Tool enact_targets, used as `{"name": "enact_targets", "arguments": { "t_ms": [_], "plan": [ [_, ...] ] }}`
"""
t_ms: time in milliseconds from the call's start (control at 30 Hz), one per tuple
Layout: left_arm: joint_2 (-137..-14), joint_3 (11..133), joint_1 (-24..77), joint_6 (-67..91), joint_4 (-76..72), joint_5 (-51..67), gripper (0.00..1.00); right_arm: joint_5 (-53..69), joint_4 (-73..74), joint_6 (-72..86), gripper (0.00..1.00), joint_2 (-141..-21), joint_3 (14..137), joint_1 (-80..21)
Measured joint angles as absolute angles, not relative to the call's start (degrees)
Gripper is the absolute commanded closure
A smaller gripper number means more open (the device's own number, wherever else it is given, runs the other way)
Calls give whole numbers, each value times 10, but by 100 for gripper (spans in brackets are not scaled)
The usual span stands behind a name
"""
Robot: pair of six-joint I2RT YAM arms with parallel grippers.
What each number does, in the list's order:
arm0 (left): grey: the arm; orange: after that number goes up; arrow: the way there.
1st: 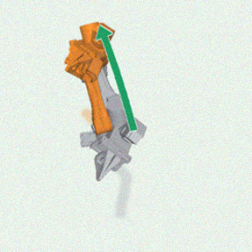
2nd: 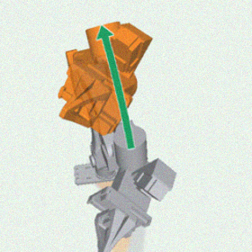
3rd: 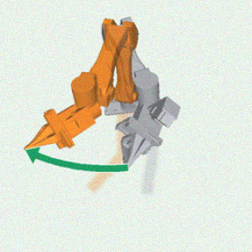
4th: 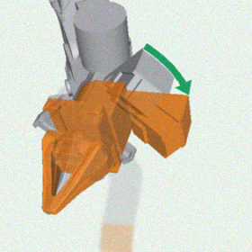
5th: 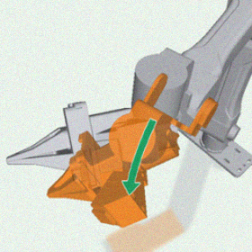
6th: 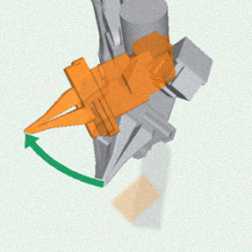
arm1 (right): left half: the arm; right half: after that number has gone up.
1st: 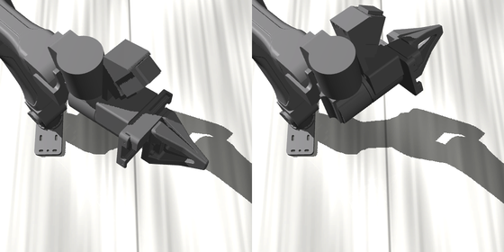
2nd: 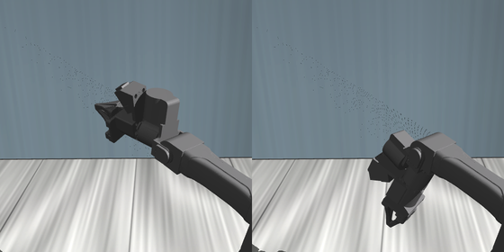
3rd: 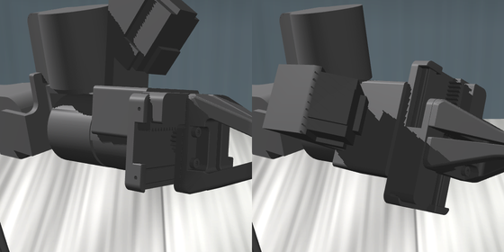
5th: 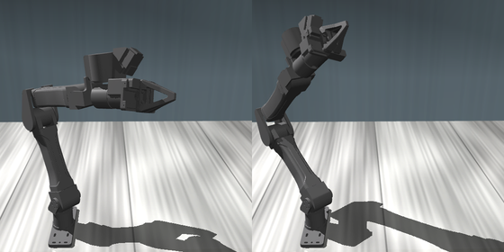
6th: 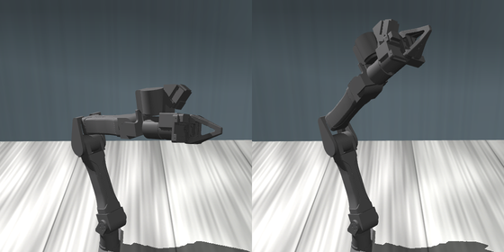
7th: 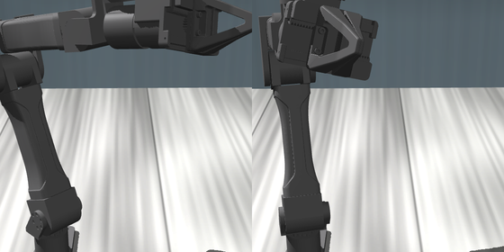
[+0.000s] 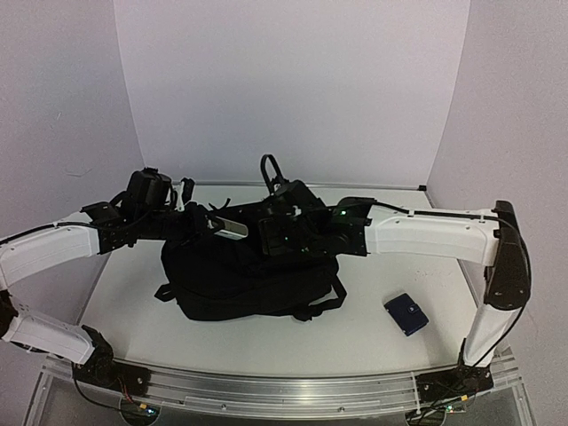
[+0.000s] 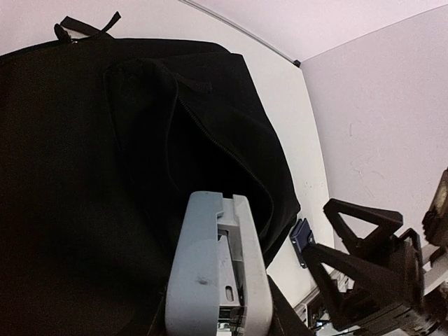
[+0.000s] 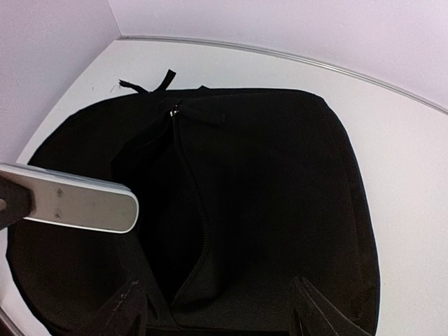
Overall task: Pack the student bag
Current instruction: Place the stationery in the student bag.
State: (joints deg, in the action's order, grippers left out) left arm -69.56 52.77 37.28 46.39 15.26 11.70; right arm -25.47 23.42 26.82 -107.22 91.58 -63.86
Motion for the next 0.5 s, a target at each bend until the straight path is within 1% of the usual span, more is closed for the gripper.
{"name": "enact_targets", "arguments": {
  "t_ms": [233, 367, 400, 433, 500],
  "plan": [
    [-705, 527, 371, 466, 142, 114, 100, -292, 270, 249, 41, -1154, 985, -640],
    [-712, 527, 371, 465, 140, 113, 100, -328, 300, 250, 49, -1202, 1031, -640],
    [-714, 527, 371, 465, 140, 113, 100, -340, 311, 252, 53, -1214, 1045, -640],
    [-715, 527, 371, 465, 140, 113, 100, -351, 322, 255, 61, -1227, 1058, -640],
    [-719, 527, 371, 465, 139, 113, 100, -370, 341, 260, 74, -1250, 1083, -640]
  ]
}}
